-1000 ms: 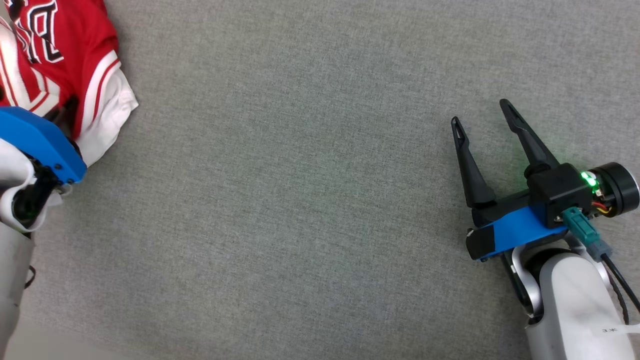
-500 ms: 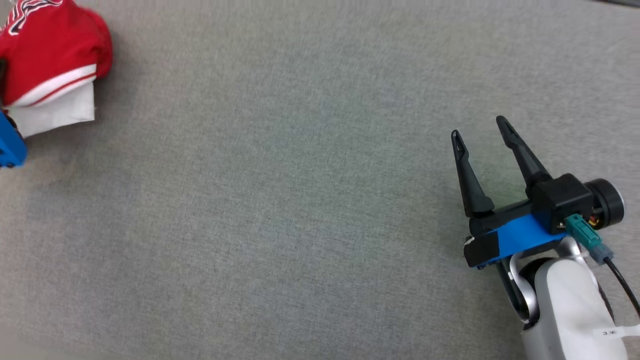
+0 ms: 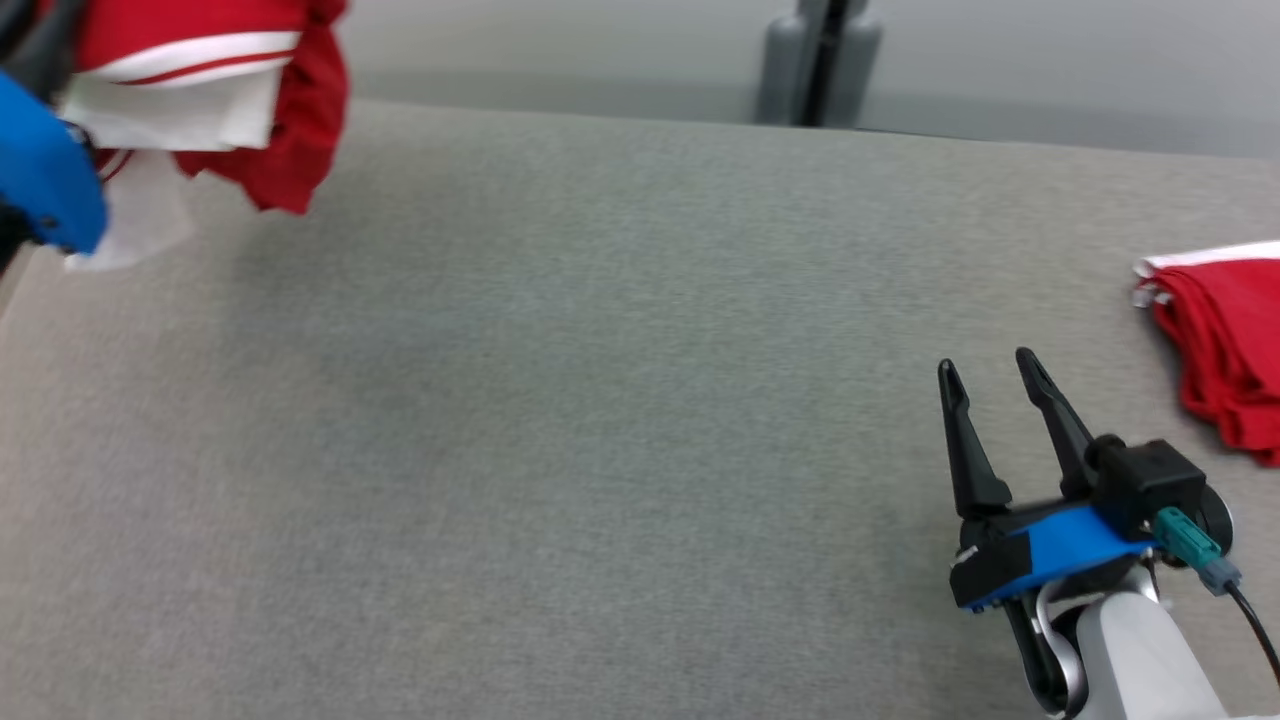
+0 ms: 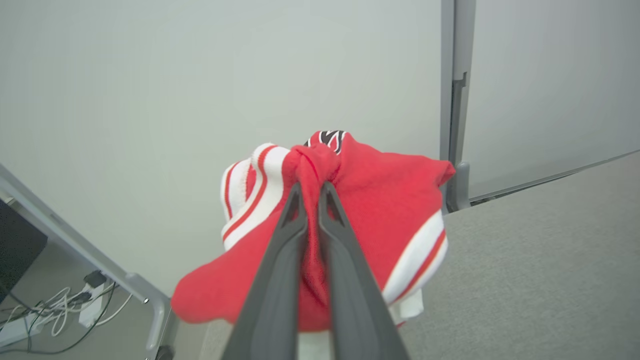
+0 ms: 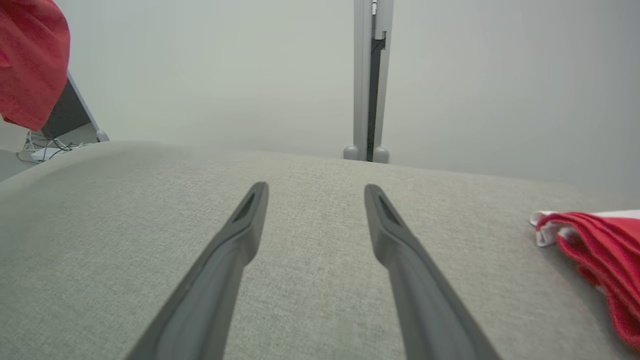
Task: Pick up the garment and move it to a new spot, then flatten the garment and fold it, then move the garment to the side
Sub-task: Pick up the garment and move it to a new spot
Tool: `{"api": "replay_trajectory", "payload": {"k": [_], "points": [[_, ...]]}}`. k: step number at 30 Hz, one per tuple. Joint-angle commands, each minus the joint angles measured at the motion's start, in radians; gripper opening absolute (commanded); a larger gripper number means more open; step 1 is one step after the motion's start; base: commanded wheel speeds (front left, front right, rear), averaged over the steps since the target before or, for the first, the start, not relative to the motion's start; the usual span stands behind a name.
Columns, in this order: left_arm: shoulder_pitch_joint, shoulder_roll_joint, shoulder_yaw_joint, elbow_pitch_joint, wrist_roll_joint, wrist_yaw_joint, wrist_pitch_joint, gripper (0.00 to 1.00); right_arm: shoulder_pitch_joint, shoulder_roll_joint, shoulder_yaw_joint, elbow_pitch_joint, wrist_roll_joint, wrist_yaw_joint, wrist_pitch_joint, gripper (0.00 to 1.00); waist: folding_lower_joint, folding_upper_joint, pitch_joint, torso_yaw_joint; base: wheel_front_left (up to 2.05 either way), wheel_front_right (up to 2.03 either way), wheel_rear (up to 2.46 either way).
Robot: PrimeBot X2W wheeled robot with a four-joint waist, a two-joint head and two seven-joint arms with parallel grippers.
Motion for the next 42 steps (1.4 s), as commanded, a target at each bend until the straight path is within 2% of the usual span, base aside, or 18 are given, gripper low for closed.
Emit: {"api": "replay_trajectory", "payload": {"k": [1, 7, 11, 14, 23, 26, 27, 28, 34, 42], "points": [[-0.015, -0.018, -0.007, -0.042, 0.006, 0.010, 0.007, 0.00, 0.020, -0.003, -0.008, 0.012, 0.008, 0.000, -0.011, 1.00, 0.0002, -0.0001, -0.067, -0.073, 0.00, 0.00, 0.00], [0.021, -0.093, -0.037, -0.230, -0.012, 0.051, 0.036, 0.00, 0.036, -0.002, -0.042, 0.035, 0.025, 0.000, -0.032, 1.00, 0.0002, -0.0001, -0.064, -0.138, 0.00, 0.00, 0.00], [0.103, -0.168, -0.063, -0.272, -0.045, 0.081, 0.007, 0.00, 0.030, -0.002, -0.051, 0.040, 0.035, 0.000, -0.040, 1.00, 0.0002, -0.0001, -0.032, -0.172, 0.00, 0.00, 0.00], [0.184, -0.224, -0.090, -0.241, -0.059, 0.094, -0.044, 0.00, 0.014, -0.002, -0.050, 0.041, 0.044, 0.000, -0.047, 1.00, 0.0002, -0.0001, -0.001, -0.194, 0.00, 0.00, 0.00], [0.366, -0.373, -0.164, 0.008, -0.049, 0.069, -0.241, 0.00, -0.009, -0.002, -0.039, 0.042, 0.043, 0.000, -0.053, 1.00, 0.0002, -0.0001, 0.058, -0.236, 0.00, 0.00, 0.00], [0.382, -0.408, -0.177, 0.078, -0.044, 0.058, -0.290, 0.62, -0.008, -0.002, -0.040, 0.046, 0.039, 0.000, -0.054, 1.00, 0.0002, -0.0001, 0.058, -0.235, 0.00, 0.00, 0.00], [0.387, -0.420, -0.173, 0.095, -0.051, 0.053, -0.305, 0.91, -0.007, -0.002, -0.039, 0.048, 0.037, 0.000, -0.054, 1.00, 0.0002, -0.0001, 0.055, -0.232, 0.00, 0.00, 0.00], [0.390, -0.429, -0.170, 0.111, -0.056, 0.050, -0.321, 1.00, -0.006, -0.002, -0.039, 0.049, 0.035, 0.000, -0.054, 1.00, 0.0002, -0.0001, 0.050, -0.228, 0.00, 0.00, 0.00], [0.395, -0.467, -0.142, 0.149, -0.058, 0.044, -0.389, 1.00, 0.006, -0.003, -0.028, 0.054, 0.027, 0.000, -0.055, 1.00, 0.0002, -0.0001, 0.012, -0.196, 0.00, 0.00, 0.00], [0.474, -0.453, -0.063, 0.115, -0.045, 0.073, -0.415, 1.00, 0.023, -0.003, -0.037, 0.060, 0.004, 0.000, -0.054, 1.00, 0.0002, -0.0001, -0.073, -0.146, 0.00, 0.00, 0.00]]}}
